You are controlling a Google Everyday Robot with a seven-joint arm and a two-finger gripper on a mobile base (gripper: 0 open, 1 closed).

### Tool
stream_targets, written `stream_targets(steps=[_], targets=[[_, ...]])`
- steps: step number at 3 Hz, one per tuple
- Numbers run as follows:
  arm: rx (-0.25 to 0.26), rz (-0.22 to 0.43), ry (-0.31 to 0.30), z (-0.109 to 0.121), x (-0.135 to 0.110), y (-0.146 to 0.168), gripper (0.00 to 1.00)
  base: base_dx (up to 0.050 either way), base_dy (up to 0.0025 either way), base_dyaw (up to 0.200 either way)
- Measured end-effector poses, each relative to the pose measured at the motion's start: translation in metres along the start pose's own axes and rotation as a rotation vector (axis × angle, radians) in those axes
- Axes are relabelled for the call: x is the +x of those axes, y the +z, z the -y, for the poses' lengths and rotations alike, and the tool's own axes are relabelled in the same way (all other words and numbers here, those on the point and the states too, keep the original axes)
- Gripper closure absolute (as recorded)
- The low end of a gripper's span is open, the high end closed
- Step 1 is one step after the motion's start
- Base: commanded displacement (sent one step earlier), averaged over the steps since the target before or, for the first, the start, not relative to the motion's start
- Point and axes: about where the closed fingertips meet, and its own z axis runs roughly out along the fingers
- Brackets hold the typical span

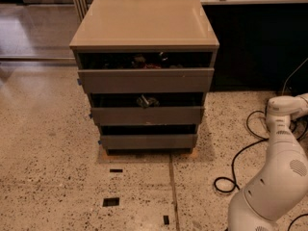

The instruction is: Place redbull can into top drawer

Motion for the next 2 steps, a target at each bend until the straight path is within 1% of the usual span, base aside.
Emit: stream_targets(steps=[1, 2], targets=[[0.025, -0.001, -0.018, -0.001, 0.002, -0.002, 0.0, 0.0, 0.0, 0.0], [-0.038, -0.042, 0.052, 0.027, 0.008, 0.014, 0.0, 0.0, 0.0, 0.0]])
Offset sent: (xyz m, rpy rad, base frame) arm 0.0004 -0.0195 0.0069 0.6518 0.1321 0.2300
